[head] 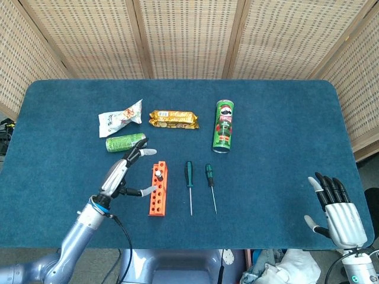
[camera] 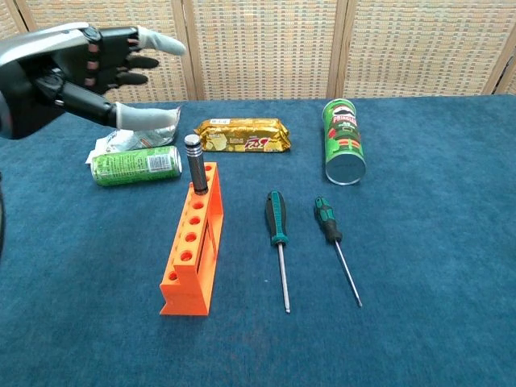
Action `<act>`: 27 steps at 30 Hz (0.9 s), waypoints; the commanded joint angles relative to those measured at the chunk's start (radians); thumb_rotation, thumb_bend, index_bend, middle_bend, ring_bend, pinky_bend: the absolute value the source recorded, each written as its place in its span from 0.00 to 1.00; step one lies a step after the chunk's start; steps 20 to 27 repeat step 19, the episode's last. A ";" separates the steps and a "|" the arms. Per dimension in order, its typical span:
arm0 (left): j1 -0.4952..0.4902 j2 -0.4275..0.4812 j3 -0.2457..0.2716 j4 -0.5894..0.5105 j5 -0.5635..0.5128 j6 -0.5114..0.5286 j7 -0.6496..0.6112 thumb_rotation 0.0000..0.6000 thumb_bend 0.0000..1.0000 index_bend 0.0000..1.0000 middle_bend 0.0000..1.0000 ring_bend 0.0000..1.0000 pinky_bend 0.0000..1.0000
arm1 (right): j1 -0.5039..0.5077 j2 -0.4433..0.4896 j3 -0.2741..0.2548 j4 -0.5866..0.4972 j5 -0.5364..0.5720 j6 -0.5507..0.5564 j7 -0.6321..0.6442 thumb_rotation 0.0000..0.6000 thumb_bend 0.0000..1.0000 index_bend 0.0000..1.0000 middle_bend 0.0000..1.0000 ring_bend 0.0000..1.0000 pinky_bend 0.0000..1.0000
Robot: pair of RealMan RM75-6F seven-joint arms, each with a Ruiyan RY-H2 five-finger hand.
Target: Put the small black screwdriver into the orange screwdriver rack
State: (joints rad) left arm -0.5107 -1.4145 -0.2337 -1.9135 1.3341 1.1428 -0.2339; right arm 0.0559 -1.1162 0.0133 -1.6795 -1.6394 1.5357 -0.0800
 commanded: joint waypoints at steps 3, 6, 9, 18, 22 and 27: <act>0.150 0.074 0.123 0.105 0.250 0.257 0.155 1.00 0.17 0.20 0.00 0.00 0.00 | -0.001 -0.003 0.000 0.004 -0.007 0.007 -0.004 1.00 0.22 0.00 0.00 0.00 0.00; 0.212 0.059 0.168 0.195 0.308 0.355 0.263 1.00 0.16 0.20 0.00 0.00 0.00 | 0.000 -0.006 -0.001 0.003 -0.011 0.006 -0.011 1.00 0.22 0.00 0.00 0.00 0.00; 0.279 0.051 0.211 0.265 0.321 0.426 0.347 1.00 0.16 0.18 0.00 0.00 0.00 | 0.001 -0.009 -0.002 0.002 -0.015 0.005 -0.023 1.00 0.22 0.00 0.00 0.00 0.00; 0.394 0.068 0.247 0.318 0.278 0.512 0.581 1.00 0.15 0.14 0.00 0.00 0.00 | 0.010 -0.026 -0.004 -0.001 -0.031 -0.003 -0.055 1.00 0.22 0.00 0.00 0.00 0.00; 0.399 0.069 0.248 0.320 0.272 0.512 0.589 1.00 0.15 0.14 0.00 0.00 0.00 | 0.010 -0.026 -0.004 -0.002 -0.033 -0.002 -0.058 1.00 0.22 0.00 0.00 0.00 0.00; 0.399 0.069 0.248 0.320 0.272 0.512 0.589 1.00 0.15 0.14 0.00 0.00 0.00 | 0.010 -0.026 -0.004 -0.002 -0.033 -0.002 -0.058 1.00 0.22 0.00 0.00 0.00 0.00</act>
